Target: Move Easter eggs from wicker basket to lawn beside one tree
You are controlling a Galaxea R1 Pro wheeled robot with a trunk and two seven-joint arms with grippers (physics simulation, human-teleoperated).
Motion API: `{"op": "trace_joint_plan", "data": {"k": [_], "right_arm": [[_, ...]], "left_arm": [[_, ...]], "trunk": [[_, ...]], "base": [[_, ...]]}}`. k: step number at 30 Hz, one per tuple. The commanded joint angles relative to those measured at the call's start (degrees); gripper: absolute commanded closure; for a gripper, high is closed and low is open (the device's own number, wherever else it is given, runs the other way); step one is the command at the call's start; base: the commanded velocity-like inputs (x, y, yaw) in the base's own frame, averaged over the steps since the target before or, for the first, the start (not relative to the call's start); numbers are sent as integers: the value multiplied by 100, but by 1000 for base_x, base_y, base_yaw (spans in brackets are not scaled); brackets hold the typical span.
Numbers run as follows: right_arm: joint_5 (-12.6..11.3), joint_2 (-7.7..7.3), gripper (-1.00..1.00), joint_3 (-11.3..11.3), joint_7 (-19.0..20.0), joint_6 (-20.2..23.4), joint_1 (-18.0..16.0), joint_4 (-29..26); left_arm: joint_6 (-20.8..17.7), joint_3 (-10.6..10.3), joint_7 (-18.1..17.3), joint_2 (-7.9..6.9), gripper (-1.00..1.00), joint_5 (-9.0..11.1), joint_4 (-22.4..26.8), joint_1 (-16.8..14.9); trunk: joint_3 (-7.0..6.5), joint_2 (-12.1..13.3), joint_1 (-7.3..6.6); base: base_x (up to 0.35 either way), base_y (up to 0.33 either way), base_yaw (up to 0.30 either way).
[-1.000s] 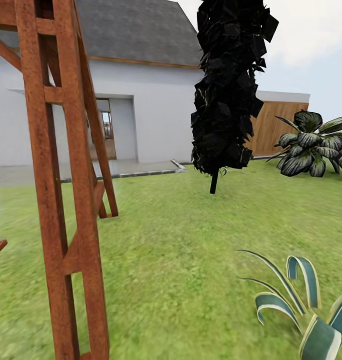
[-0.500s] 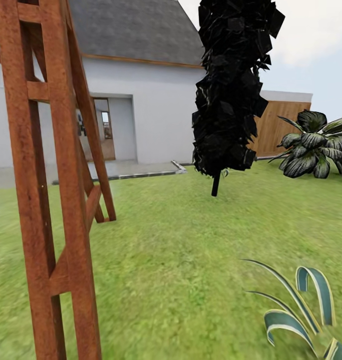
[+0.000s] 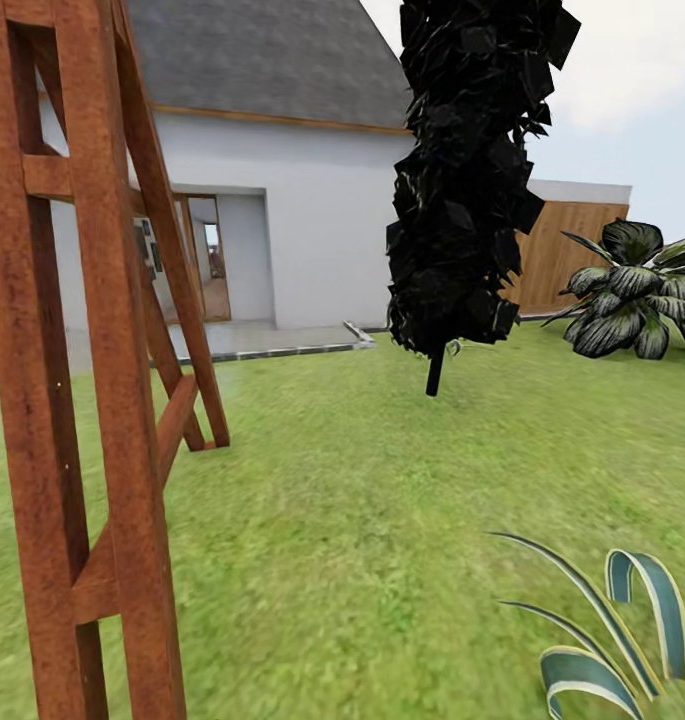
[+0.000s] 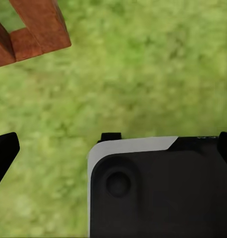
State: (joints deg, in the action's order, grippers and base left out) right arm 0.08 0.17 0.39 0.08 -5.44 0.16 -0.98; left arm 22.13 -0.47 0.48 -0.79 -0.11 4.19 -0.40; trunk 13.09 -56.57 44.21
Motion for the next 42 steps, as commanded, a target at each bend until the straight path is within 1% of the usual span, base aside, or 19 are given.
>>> {"op": "trace_joint_plan", "data": {"k": [1,10,24,33,42], "right_arm": [[0,0,-100,2,1,-9,2,-10],[0,0,-100,4,1,-11,2,-15],[0,0,-100,5,1,-12,2,-16],[0,0,-100,5,1,-12,2,-8],[0,0,-100,5,1,-10,2,-7]], "left_arm": [[20,-6,5,-1,-100,0,-5,-4],[20,-6,5,-1,-100,-1,0,-4],[20,-6,5,-1,-100,-4,-5,-4],[22,-6,5,-1,-100,-1,-2,-4],[45,-6,5,-1,-100,2,3,-4]], "trunk": [[7,-4,2],[10,-4,2],[11,-4,2],[11,-4,2],[11,-4,2]], "base": [[117,-88,41],[53,-16,12],[137,54,0],[198,18,0],[63,1,0]]}}
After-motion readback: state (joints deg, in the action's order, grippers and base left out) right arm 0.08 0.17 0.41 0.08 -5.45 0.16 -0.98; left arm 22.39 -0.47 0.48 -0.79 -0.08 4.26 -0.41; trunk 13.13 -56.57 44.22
